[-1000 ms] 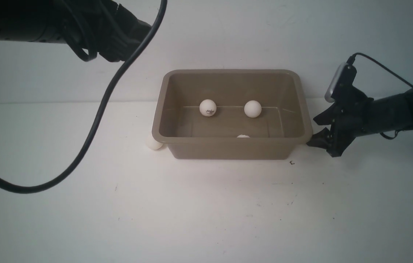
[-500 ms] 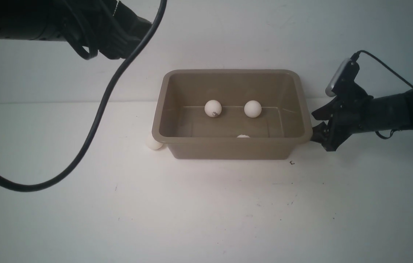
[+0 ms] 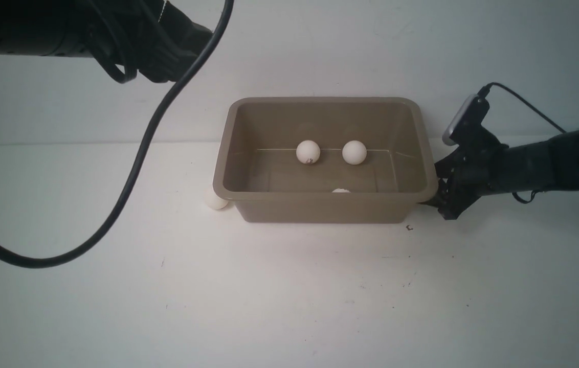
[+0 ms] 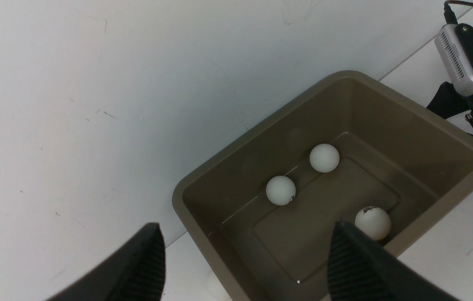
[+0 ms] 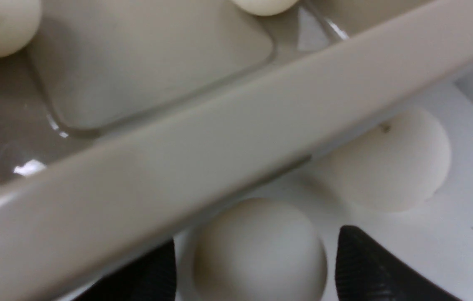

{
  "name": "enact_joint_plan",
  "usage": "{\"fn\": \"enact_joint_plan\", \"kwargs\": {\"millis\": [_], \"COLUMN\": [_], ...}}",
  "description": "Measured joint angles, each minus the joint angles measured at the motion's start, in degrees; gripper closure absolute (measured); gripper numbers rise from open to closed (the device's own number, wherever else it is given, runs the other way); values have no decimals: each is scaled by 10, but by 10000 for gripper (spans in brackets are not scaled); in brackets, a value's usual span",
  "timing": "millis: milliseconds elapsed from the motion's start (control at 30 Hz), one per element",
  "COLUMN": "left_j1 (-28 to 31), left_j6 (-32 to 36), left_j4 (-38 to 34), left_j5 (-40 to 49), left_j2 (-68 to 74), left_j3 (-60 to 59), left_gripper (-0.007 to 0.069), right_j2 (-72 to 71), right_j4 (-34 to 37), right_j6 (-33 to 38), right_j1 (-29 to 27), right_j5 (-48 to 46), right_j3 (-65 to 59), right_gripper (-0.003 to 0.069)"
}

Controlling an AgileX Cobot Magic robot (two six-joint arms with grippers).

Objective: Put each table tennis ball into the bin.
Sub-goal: Use the right arm to clamp the table tennis ball closest to it, then use the right arm to put the table tennis ball into the box

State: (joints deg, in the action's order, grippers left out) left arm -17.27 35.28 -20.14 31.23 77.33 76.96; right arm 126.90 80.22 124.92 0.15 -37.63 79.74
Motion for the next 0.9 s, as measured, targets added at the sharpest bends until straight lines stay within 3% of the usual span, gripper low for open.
{"fn": "enact_joint_plan", "kwargs": {"millis": [67,300,600,767,900], "left_j1": [0,0,0,0,0], "left_j6": [0,1,1,1,1], "left_j4": [0,0,0,0,0], "left_j5": [0,0,0,-1,-1], "left_j2": [0,0,0,0,0], "left_j3": [0,0,0,0,0], "left_gripper": [155,155,155,155,155], "right_j2": [0,-17,-105,-123,-123], "right_j4": [10,14,12,33,42], "right_j6": [2,3,-10,-23,-23], "right_j1": [1,-23,-68,-22,28], "right_j5": [15,30,-75,-153,-141], "right_j3": [0,0,0,0,0], "right_gripper": [300,298,298,298,298]}}
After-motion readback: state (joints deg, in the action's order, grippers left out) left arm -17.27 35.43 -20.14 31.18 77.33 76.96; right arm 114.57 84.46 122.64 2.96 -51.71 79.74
